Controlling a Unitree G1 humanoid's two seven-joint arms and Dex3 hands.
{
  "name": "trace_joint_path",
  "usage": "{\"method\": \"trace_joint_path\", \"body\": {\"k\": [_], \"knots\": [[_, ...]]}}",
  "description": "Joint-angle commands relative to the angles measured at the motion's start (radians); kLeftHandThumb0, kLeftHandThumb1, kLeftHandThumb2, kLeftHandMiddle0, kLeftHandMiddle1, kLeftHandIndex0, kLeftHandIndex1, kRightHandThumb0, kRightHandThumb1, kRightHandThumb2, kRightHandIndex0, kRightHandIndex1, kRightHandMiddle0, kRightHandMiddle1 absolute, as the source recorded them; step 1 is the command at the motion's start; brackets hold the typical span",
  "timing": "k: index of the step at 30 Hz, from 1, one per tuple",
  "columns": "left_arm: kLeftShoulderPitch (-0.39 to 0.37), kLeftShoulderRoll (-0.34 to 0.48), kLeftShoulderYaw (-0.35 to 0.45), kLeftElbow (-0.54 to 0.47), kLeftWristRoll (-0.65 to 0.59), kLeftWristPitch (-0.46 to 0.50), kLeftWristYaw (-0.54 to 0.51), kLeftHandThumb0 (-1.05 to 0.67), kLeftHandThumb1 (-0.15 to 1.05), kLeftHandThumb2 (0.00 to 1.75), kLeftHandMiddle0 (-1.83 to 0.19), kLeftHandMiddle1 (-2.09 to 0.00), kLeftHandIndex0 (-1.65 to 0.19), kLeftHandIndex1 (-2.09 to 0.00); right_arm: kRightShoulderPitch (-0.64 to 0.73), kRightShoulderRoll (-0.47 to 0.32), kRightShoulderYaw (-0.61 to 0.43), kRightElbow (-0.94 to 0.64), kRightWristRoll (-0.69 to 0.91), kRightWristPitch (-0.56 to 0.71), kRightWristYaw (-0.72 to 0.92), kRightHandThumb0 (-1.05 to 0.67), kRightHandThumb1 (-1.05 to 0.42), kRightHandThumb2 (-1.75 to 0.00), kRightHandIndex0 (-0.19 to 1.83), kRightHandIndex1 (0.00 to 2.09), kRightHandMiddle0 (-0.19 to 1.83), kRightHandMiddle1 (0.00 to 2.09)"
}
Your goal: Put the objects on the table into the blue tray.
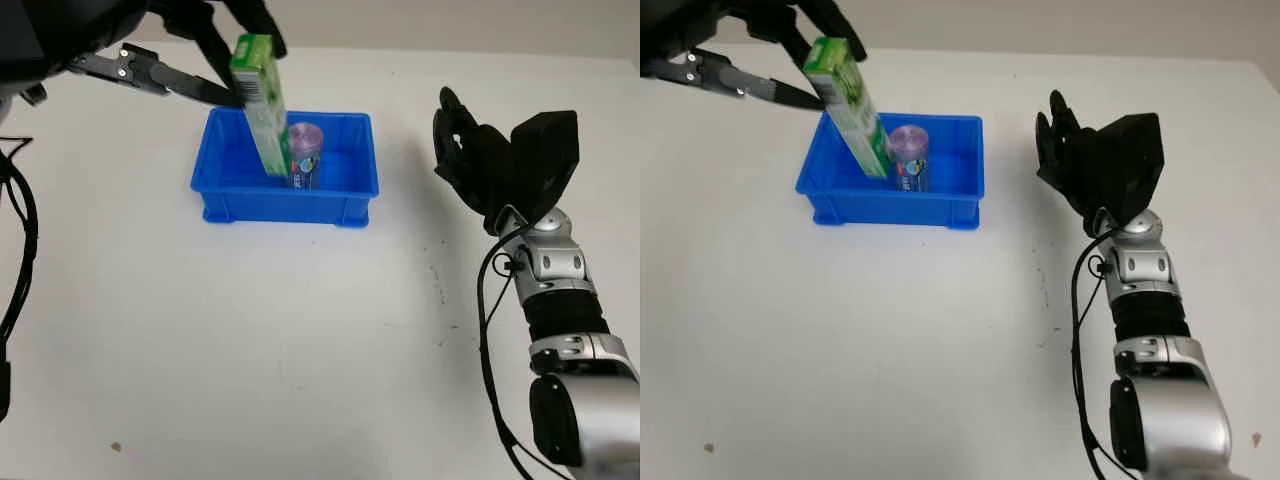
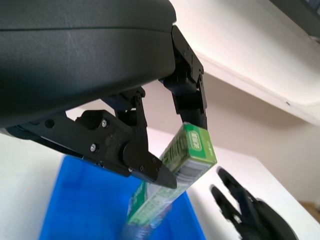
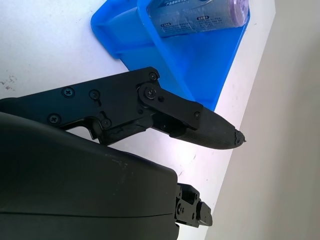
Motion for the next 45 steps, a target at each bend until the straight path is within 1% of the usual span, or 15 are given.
{"method": "trace_joint_path", "body": {"k": [1,10,14,17,18,20,22,24,27,32,36,38,41,43,45], "knots": [[-0.061,-0.010,-0.004,0.072,0.043,-0.038,0.039,-0.25,0.91,0.05,-0.76,-1.00,-0.59,-1.08,-0.004,-0.003,-0.003,0.001,0.004,-0.007,0.003,-0.63,-1.05,-0.78,-0.19,0.00,-0.19,0.00],[-0.175,-0.054,-0.038,0.380,0.206,-0.138,0.217,-0.31,0.96,0.06,-0.58,-1.24,-0.40,-1.26,0.007,-0.006,-0.006,-0.011,0.002,-0.003,-0.002,-0.64,-1.05,-0.77,-0.19,0.00,-0.19,0.00],[-0.186,-0.098,-0.047,0.484,0.198,-0.201,0.213,-0.26,0.97,0.05,-0.50,-1.41,-0.39,-1.39,0.008,-0.005,-0.007,-0.008,0.004,-0.006,0.001,-0.63,-1.05,-0.78,-0.19,0.00,-0.19,0.00],[-0.180,-0.126,-0.062,0.531,0.210,-0.233,0.214,-0.22,0.97,0.06,-0.50,-1.41,-0.37,-1.38,0.008,-0.004,-0.008,-0.006,0.006,-0.005,0.000,-0.63,-1.05,-0.78,-0.19,0.00,-0.19,0.00],[-0.181,-0.128,-0.077,0.546,0.224,-0.237,0.207,-0.21,0.98,0.06,-0.45,-1.36,-0.33,-1.33,0.009,-0.004,-0.007,-0.006,0.006,-0.005,-0.001,-0.64,-1.05,-0.77,-0.19,0.00,-0.19,0.00],[-0.185,-0.131,-0.107,0.568,0.247,-0.231,0.177,-0.30,0.95,0.05,-0.39,-0.97,-0.24,-1.07,0.012,-0.002,-0.010,-0.012,0.011,-0.004,0.000,-0.65,-1.05,-0.77,-0.19,0.00,-0.19,0.00],[-0.185,-0.137,-0.121,0.569,0.250,-0.188,0.120,-0.45,0.89,0.05,-0.28,-0.42,-0.17,-0.61,0.020,-0.001,-0.011,-0.023,0.010,0.000,-0.007,-0.64,-1.05,-0.77,-0.19,0.00,-0.19,0.00],[-0.182,-0.140,-0.126,0.563,0.247,-0.166,0.088,-0.52,0.87,0.05,-0.18,-0.13,-0.15,-0.28,0.025,-0.001,-0.011,-0.032,0.009,0.005,-0.015,-0.64,-1.05,-0.76,-0.19,0.00,-0.19,0.00],[-0.180,-0.143,-0.124,0.556,0.242,-0.146,0.073,-0.55,0.88,0.06,-0.13,-0.05,-0.15,-0.16,0.034,-0.003,-0.008,-0.041,0.008,0.004,-0.015,-0.64,-1.05,-0.77,-0.19,0.00,-0.19,0.00],[-0.186,-0.139,-0.126,0.554,0.250,-0.144,0.075,-0.51,0.88,0.06,-0.13,-0.05,-0.16,-0.13,0.045,-0.001,-0.009,-0.054,0.011,0.009,-0.018,-0.62,-1.05,-0.77,-0.19,0.00,-0.19,0.00],[-0.181,-0.139,-0.122,0.546,0.263,-0.132,0.121,-0.27,0.96,0.09,-0.18,-0.07,-0.19,-0.12,0.046,0.004,-0.010,-0.060,0.015,0.025,-0.024,-0.61,-1.05,-0.78,-0.19,0.00,-0.19,0.00],[-0.178,-0.149,-0.100,0.543,0.240,-0.114,0.135,-0.16,1.02,0.20,-0.18,-0.07,-0.19,-0.12,0.045,0.006,-0.009,-0.059,0.014,0.027,-0.028,-0.61,-1.05,-0.78,-0.19,0.00,-0.19,0.00],[-0.180,-0.158,-0.065,0.533,0.211,-0.067,0.191,-0.38,0.86,0.82,-0.22,-0.07,-0.20,-0.14,0.043,0.005,-0.006,-0.049,0.011,0.017,-0.024,-0.61,-1.05,-0.78,-0.19,0.00,-0.19,0.00],[-0.184,-0.173,-0.028,0.520,0.181,-0.011,0.242,-0.46,0.83,0.98,-0.30,-0.12,-0.27,-0.20,0.041,0.004,-0.009,-0.042,0.015,0.016,-0.019,-0.62,-1.05,-0.79,-0.19,0.00,-0.19,0.00],[-0.189,-0.185,0.006,0.508,0.151,0.033,0.291,-0.45,0.79,1.13,-0.33,-0.22,-0.22,-0.43,0.038,0.005,-0.012,-0.041,0.017,0.021,-0.019,-0.62,-1.05,-0.78,-0.19,0.00,-0.19,0.00]]}}
